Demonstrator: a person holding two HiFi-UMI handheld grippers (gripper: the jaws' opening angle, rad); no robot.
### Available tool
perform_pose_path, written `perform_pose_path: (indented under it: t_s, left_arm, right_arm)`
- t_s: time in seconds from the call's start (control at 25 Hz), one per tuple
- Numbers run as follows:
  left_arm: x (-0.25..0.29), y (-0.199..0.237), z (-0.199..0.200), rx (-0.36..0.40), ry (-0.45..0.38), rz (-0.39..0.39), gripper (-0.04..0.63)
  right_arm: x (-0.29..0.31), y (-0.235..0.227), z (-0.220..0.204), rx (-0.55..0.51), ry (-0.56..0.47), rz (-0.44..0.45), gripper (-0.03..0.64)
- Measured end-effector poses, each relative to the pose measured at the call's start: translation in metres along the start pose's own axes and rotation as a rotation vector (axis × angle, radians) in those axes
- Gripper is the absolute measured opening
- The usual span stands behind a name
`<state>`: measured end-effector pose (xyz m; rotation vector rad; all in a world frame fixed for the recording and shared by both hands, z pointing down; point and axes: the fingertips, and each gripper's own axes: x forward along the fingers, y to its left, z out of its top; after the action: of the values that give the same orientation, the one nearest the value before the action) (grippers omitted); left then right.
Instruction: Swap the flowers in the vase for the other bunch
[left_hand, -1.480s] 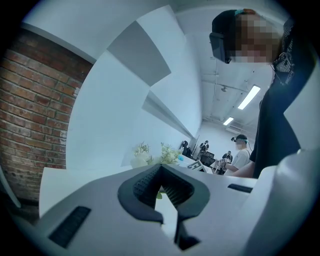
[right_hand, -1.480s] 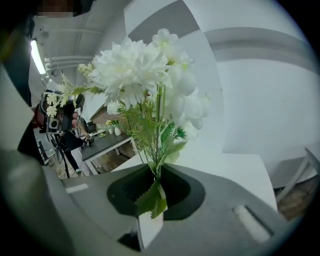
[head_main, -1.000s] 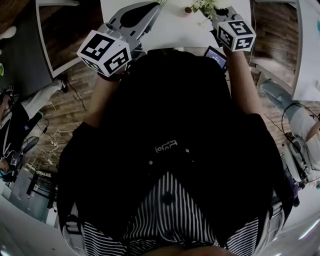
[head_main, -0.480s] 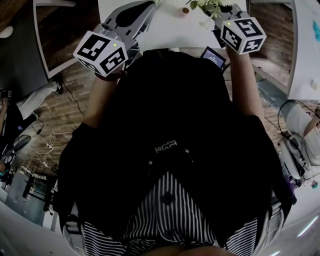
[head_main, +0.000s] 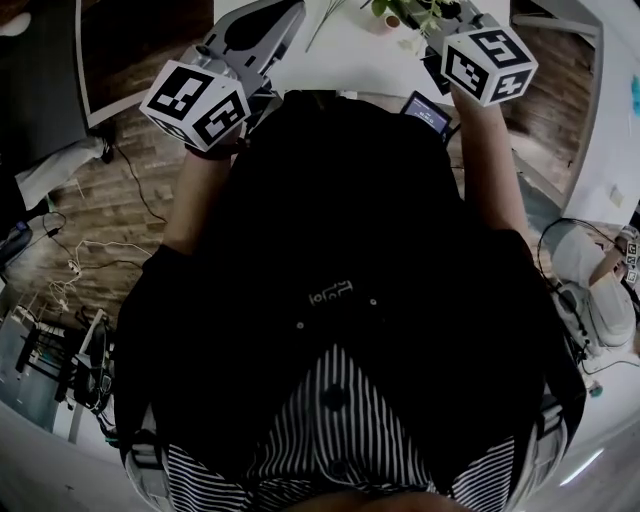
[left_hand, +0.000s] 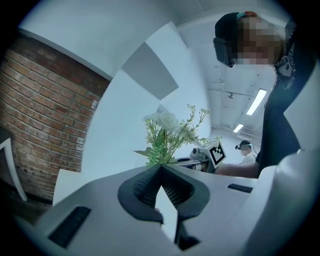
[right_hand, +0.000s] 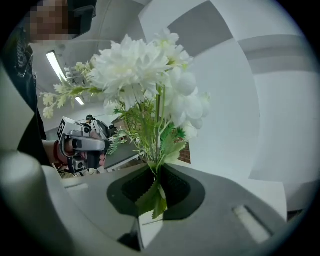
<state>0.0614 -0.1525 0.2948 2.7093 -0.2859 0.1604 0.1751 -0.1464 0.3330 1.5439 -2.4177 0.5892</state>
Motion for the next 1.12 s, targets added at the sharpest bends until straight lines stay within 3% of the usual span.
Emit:
perform_pose_path:
  t_s: [0.16, 0.56, 0.8, 1.12]
  left_arm:
    - [-0.009, 0.007, 0.0, -0.015, -0.021, 0.05, 0.006]
    - [-0.089, 0.052, 0.004, -0.051, -0.079, 0.213, 0.006]
    - [-0.128, 0.074, 0.0, -0.077, -0.098, 0.296, 0.006]
    - [-0.154, 0.091, -0.007, -0.098, -0.096, 0.344, 0.006]
  right_arm:
    - [0.017, 0.01, 0.005, -0.004, 0.021, 0.073, 0.044]
    - [0.103, 0.074, 0.011, 0.016, 0.094, 0.267, 0.044]
    - [0.154, 0.104, -0.005, 0.132, 0.191, 0.394, 0.044]
    - [0.205, 0.104, -0.046, 0.302, 0.306, 0.441, 0.043]
